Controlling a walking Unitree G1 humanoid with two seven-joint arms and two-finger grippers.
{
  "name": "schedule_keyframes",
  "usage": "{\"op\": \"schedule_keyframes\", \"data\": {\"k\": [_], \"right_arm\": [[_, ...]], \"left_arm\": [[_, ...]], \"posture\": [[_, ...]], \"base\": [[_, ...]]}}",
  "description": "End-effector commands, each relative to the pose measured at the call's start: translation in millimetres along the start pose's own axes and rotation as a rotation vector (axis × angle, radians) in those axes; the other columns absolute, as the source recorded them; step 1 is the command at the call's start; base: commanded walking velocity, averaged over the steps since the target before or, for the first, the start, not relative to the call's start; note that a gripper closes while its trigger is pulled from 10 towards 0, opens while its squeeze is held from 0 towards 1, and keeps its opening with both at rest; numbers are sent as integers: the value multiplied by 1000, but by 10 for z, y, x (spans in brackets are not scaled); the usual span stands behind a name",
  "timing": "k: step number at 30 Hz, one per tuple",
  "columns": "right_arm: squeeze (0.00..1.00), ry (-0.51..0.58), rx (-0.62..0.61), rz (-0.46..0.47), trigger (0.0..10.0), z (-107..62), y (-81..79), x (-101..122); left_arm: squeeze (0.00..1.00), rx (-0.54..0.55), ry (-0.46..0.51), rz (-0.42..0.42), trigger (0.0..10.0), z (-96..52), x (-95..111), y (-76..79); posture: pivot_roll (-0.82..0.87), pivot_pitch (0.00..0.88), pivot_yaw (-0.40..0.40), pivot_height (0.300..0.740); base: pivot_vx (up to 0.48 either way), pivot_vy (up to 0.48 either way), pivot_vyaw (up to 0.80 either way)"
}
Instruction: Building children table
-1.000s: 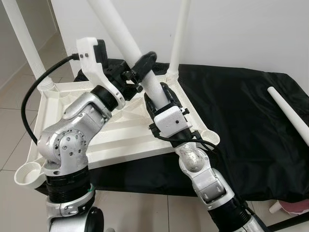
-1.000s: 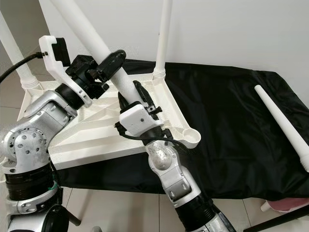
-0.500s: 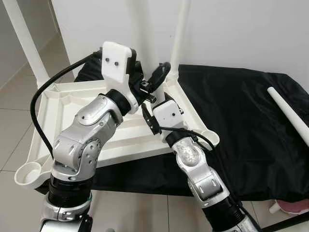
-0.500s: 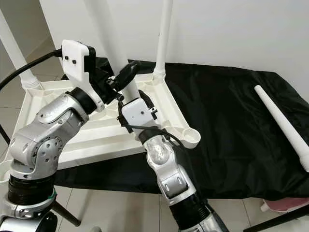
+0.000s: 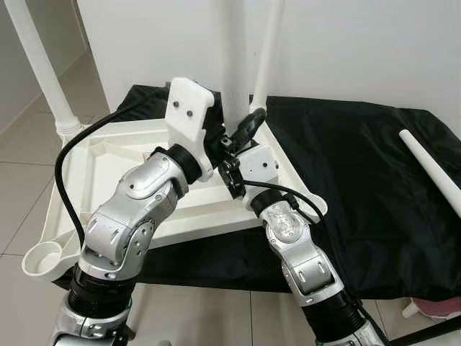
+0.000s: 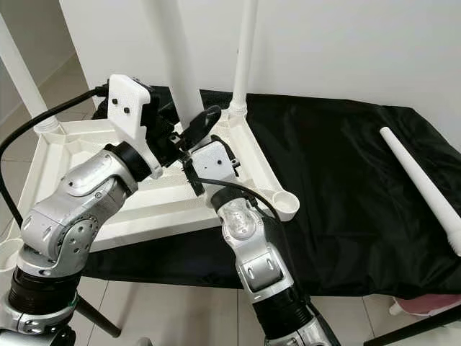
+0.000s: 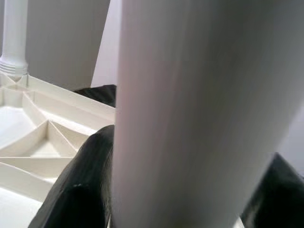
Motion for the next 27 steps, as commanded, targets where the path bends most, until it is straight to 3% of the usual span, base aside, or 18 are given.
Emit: {"op": "schedule_keyframes", "data": {"k": [1, 11, 13, 14, 27], "right_arm": [[0, 64, 17, -12, 10000, 16, -38, 146], [0, 23, 27, 5, 10000, 11, -53, 76], [0, 19, 24, 14, 549, 11, -51, 70], [0, 19, 25, 16, 0, 12, -53, 71], [0, 29, 48, 41, 0, -2, -83, 91]], "left_arm": [[0, -109, 4, -10, 0, -7, -8, 137], [0, -106, 19, -6, 0, 0, 21, 131], [0, -112, 23, -5, 0, 1, 29, 134], [0, -115, 24, -5, 0, 0, 33, 136], [0, -110, 22, 0, 0, -11, 42, 125]], "posture": [[81, 43, -41, 740], [82, 45, -43, 740], [82, 44, -42, 740], [82, 44, -42, 740], [81, 45, -41, 740]], "base": [[0, 0, 0], [0, 0, 0], [0, 0, 0], [0, 0, 0], [0, 0, 0]]}}
Point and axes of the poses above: a point about 5 cm out from each wrist's last joint towards the gripper, its own z axis pointing out of the wrist towards the gripper, its own x axis along the axis of the wrist's last joint, y = z × x, the point moved 3 cm from there along z, pointing out of the wrist towards the gripper, and after that the axes turned 7 degrees about z, right-handed, at the moved point
